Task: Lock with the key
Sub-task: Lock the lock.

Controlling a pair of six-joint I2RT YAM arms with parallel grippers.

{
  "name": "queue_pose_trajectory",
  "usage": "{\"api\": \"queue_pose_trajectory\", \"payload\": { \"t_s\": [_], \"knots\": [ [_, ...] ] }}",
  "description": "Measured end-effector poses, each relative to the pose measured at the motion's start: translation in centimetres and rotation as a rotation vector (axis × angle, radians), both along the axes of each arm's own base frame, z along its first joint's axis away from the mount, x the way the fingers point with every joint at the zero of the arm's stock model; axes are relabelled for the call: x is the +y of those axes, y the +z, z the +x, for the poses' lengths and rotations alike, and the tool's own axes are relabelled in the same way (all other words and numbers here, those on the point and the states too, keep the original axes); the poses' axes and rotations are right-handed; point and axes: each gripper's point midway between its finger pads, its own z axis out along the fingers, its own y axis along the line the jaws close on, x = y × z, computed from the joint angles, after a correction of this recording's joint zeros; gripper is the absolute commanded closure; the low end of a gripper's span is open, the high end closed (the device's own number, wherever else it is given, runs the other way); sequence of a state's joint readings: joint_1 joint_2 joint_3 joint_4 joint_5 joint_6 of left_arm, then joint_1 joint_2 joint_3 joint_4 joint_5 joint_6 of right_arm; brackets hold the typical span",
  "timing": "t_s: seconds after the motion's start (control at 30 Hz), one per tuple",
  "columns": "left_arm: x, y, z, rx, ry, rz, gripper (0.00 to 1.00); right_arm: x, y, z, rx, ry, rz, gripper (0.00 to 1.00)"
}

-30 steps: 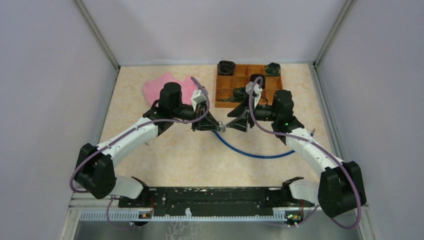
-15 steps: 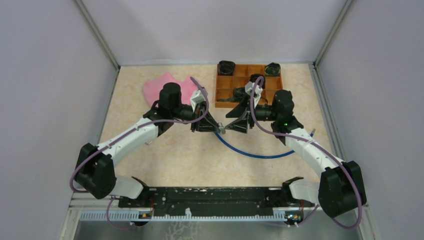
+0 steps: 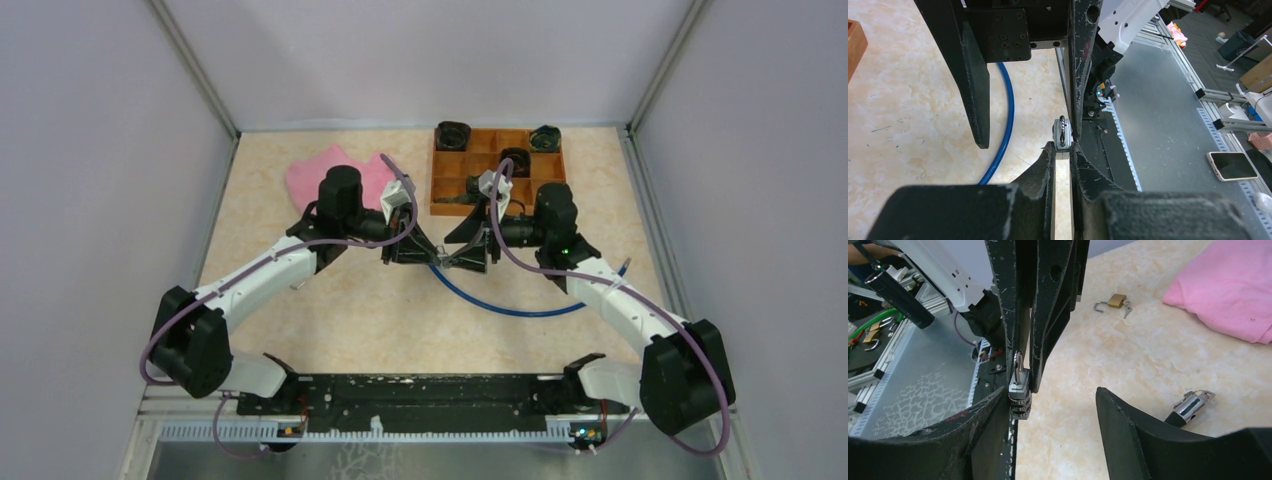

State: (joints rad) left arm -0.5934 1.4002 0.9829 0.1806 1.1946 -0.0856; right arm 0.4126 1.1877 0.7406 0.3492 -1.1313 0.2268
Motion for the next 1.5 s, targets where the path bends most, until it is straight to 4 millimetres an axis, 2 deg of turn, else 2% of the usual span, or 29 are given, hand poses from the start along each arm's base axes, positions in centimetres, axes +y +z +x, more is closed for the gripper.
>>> {"api": "queue_pose_trajectory", "payload": {
  "t_s": [0.37, 1.1, 1.5],
  "knots": [
    [0.1, -0.1, 0.1, -0.007, 0.003, 0.000, 1.00, -0.2, -0.7, 0.8, 0.010, -0.031, -0.028, 0.37],
    [0.0, -0.2, 0.5, -0.031, 0.017, -0.004, 1.00, -1.0, -0.8, 1.3, 0.021, -0.045, -0.033, 0.38],
    [0.0, -0.1, 0.0, -0.031, -0.009, -0.012, 1.00, -1.4, 0.4, 1.1, -0.012, -0.013, 0.005, 0.37]
  ]
}}
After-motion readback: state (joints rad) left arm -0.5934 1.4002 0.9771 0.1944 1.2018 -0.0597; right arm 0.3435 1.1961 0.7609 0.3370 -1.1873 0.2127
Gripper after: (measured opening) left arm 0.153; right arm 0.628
